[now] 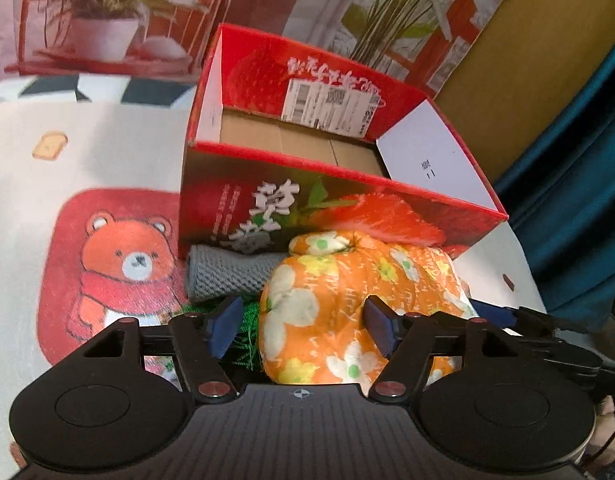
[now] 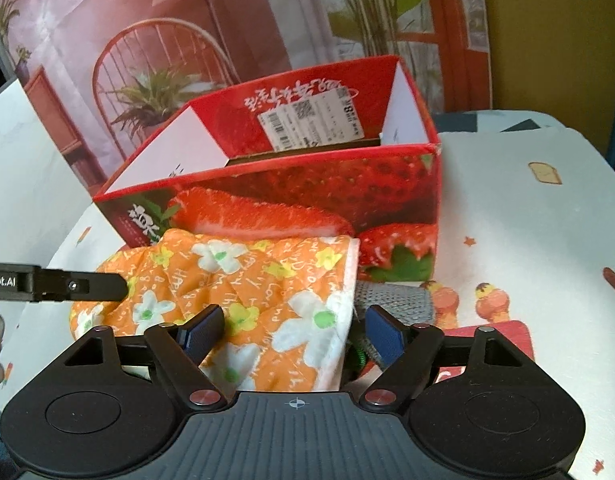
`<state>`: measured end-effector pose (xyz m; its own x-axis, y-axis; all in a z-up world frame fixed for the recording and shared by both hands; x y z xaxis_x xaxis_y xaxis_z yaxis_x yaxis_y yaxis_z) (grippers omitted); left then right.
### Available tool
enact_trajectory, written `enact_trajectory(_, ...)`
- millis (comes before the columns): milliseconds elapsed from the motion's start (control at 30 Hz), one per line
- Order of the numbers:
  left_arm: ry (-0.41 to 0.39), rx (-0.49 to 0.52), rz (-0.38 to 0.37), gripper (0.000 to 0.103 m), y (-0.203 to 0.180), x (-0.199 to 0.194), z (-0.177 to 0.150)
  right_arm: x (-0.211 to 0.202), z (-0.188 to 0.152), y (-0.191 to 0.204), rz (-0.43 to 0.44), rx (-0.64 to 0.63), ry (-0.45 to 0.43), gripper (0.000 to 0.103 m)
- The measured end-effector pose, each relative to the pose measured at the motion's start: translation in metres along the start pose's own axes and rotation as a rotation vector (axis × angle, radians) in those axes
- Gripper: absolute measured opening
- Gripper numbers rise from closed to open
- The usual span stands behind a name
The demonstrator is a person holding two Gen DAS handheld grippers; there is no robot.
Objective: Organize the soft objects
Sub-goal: 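Close the left gripper on the orange floral mitt while the right gripper grasps its edge, then carry the mitt with both grippers into the red box and open both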
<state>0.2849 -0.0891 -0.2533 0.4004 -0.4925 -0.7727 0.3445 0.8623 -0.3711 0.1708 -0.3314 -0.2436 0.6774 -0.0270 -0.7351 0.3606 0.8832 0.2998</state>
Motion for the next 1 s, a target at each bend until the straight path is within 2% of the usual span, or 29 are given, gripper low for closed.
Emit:
enact_trajectory(133,0.012,0.002,-0.021,0.067,-0.001,0.001,-0.006,0.004,0.001,0.004,-0.011,-0.018,0.025,0.068)
enact_trajectory(200,0.014,0.000,-0.038,0.044,0.000,0.001,-0.008,0.004,0.002,0.004,-0.016,-0.022,0.026,0.067)
enact_trajectory(233,0.014,-0.004,-0.048,0.044,0.001,0.000,-0.008,0.004,0.002,0.004,-0.014,-0.018,0.029,0.067)
enact_trajectory(433,-0.005,0.017,-0.062,0.026,0.000,-0.005,-0.007,0.006,-0.004,0.001,-0.009,0.002,0.039,0.064)
enact_trajectory(567,-0.033,0.071,-0.049,0.016,-0.010,-0.012,-0.008,0.003,-0.003,0.003,-0.036,-0.013,0.035,0.039)
enact_trajectory(633,-0.047,0.098,-0.045,0.015,-0.015,-0.017,-0.007,-0.005,0.000,0.004,-0.040,-0.022,0.017,0.027)
enact_trajectory(700,-0.061,0.127,-0.042,0.014,-0.019,-0.023,-0.007,-0.013,0.003,0.004,-0.044,-0.029,0.001,0.011)
enact_trajectory(833,-0.128,0.197,-0.043,0.014,-0.030,-0.044,-0.007,-0.036,0.013,0.009,0.001,-0.041,-0.065,0.010)
enact_trajectory(1000,-0.206,0.218,-0.026,0.014,-0.036,-0.071,0.001,-0.064,0.028,0.020,0.049,-0.076,-0.140,0.009)
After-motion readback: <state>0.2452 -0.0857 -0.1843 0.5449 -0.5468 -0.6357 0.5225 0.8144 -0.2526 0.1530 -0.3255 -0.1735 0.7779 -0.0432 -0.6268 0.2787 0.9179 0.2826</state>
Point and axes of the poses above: each gripper's, at about its wrist camera, not at the fingertips, and x roughly the way its jaws point, y to its left, z to its top, the point moved 7 cm from there along x, roughly the way its jaws point, and after that the axes turned 2 degrees about y, right-handed, at the moved point
